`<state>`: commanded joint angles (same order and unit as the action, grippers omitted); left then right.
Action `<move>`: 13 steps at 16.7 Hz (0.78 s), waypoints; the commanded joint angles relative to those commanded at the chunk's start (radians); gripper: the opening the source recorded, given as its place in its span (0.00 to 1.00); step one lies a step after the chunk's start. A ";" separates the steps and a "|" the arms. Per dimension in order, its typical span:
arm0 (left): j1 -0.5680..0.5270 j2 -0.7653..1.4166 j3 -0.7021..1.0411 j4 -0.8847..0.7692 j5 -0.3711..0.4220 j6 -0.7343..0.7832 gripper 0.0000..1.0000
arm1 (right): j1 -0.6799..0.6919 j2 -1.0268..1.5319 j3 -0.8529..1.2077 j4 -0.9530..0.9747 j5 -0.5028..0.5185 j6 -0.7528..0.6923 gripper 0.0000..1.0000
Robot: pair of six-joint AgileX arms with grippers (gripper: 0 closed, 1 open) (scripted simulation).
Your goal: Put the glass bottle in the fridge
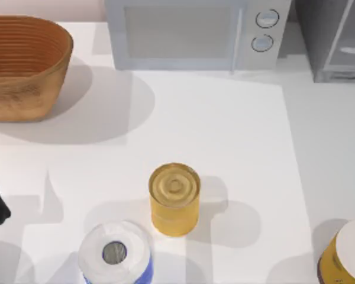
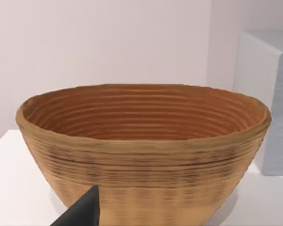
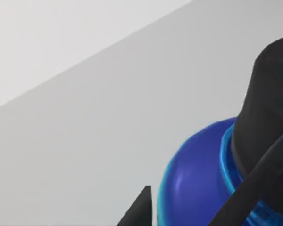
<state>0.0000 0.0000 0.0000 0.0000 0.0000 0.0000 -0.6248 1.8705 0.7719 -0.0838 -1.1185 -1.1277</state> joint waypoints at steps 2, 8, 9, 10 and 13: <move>0.000 0.000 0.000 0.000 0.000 0.000 1.00 | -0.031 0.018 0.061 -0.134 -0.018 -0.085 0.01; 0.000 0.000 0.000 0.000 0.000 0.000 1.00 | -0.132 0.049 0.237 -0.489 -0.048 -0.319 0.01; 0.000 0.000 0.000 0.000 0.000 0.000 1.00 | -0.143 0.049 0.260 -0.529 -0.050 -0.347 0.01; 0.000 0.000 0.000 0.000 0.000 0.000 1.00 | -0.152 0.049 0.279 -0.562 -0.051 -0.371 0.01; 0.000 0.000 0.000 0.000 0.000 0.000 1.00 | -0.164 0.048 0.305 -0.604 -0.053 -0.402 0.01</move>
<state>0.0000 0.0000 0.0000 0.0000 0.0000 0.0000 -0.7883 1.9180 1.0769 -0.6878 -1.1714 -1.5301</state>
